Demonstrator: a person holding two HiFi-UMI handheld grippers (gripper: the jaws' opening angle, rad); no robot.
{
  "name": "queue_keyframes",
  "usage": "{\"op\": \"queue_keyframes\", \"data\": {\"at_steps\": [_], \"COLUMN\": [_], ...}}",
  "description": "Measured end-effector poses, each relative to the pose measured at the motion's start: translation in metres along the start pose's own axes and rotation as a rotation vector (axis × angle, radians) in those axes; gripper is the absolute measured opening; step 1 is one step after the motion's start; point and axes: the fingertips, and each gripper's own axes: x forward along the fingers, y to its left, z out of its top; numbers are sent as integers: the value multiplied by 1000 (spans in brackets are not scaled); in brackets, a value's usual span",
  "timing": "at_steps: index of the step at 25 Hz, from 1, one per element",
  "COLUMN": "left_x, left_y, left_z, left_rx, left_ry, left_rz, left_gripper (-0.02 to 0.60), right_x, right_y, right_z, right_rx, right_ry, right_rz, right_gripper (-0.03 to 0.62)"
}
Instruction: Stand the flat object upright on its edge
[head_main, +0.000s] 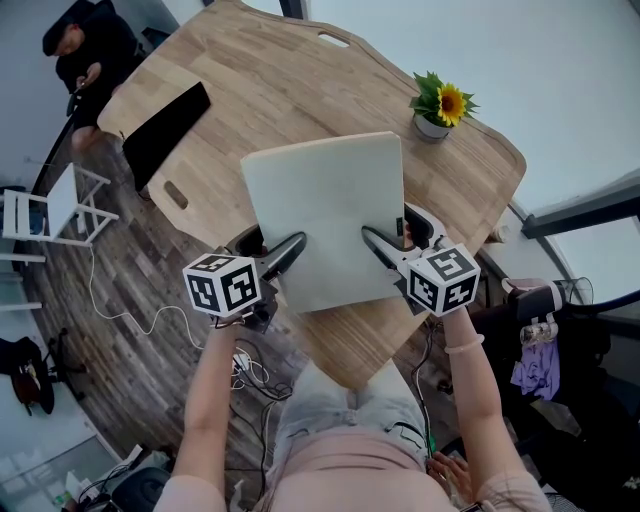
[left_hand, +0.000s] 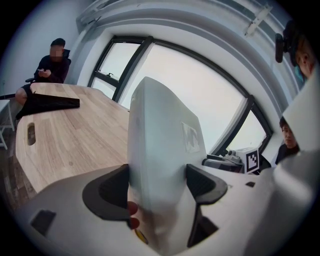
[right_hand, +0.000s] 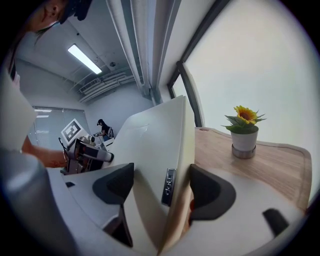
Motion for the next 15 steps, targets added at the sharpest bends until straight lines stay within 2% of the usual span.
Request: {"op": "queue_keyframes", "data": {"at_steps": [15], "left_x": [-12], "left_y": [-12], "left_z": [21], "left_rx": [104], "left_ry": [-105], "left_rz": [15], "left_gripper": [328], "right_x": [-8], "right_y": [7], "right_z": [25], "right_rx": [-110], "right_ry": [-94], "right_rz": [-18], "right_gripper": [348]}}
